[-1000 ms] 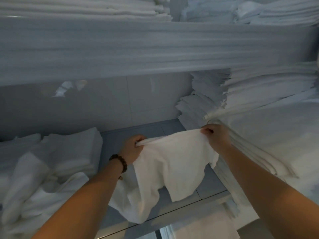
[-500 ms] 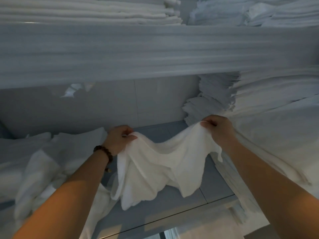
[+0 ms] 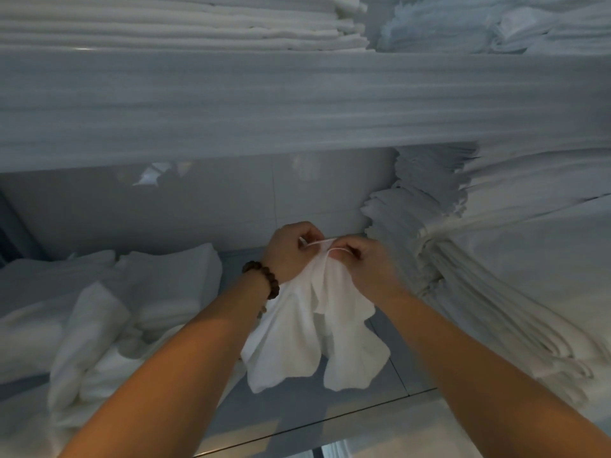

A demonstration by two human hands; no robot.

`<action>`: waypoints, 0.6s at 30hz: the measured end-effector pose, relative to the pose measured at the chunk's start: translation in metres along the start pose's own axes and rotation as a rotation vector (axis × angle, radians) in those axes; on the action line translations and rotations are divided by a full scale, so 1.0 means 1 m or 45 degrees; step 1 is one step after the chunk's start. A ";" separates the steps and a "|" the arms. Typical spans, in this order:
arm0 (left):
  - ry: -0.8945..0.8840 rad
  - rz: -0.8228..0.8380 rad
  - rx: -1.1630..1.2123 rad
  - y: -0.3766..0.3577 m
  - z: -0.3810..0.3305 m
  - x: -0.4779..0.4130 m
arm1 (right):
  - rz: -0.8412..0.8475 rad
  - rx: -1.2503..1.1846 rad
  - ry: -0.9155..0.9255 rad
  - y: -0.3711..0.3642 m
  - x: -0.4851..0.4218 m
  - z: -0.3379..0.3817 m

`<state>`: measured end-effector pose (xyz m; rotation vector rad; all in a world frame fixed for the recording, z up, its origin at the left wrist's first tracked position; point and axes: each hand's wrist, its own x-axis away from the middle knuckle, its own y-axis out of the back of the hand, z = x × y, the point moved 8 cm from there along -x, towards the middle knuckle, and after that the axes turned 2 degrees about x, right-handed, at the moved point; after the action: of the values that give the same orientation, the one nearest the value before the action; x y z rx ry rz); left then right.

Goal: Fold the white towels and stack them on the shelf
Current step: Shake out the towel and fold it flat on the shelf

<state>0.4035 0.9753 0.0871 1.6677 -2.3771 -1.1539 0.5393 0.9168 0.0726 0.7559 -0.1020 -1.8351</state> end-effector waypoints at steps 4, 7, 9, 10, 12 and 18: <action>-0.025 -0.060 -0.081 0.008 0.014 0.010 | -0.110 0.025 0.043 0.019 -0.006 -0.001; -0.020 -0.071 -0.112 0.017 0.029 0.018 | -0.139 0.081 0.008 0.036 -0.011 -0.012; 0.003 -0.090 -0.119 0.024 0.043 0.025 | -0.172 0.100 -0.045 0.048 -0.012 -0.025; 0.024 -0.092 -0.116 0.027 0.050 0.029 | -0.187 0.108 -0.067 0.053 -0.012 -0.030; 0.063 -0.068 -0.138 0.030 0.063 0.037 | -0.194 0.141 -0.094 0.059 -0.010 -0.038; 0.261 0.020 -0.314 0.033 0.110 0.066 | -0.241 0.247 -0.204 0.073 -0.003 -0.064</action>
<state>0.3034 0.9875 0.0005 1.5975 -2.0320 -1.1563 0.6338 0.9084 0.0535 0.7727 -0.3262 -2.0862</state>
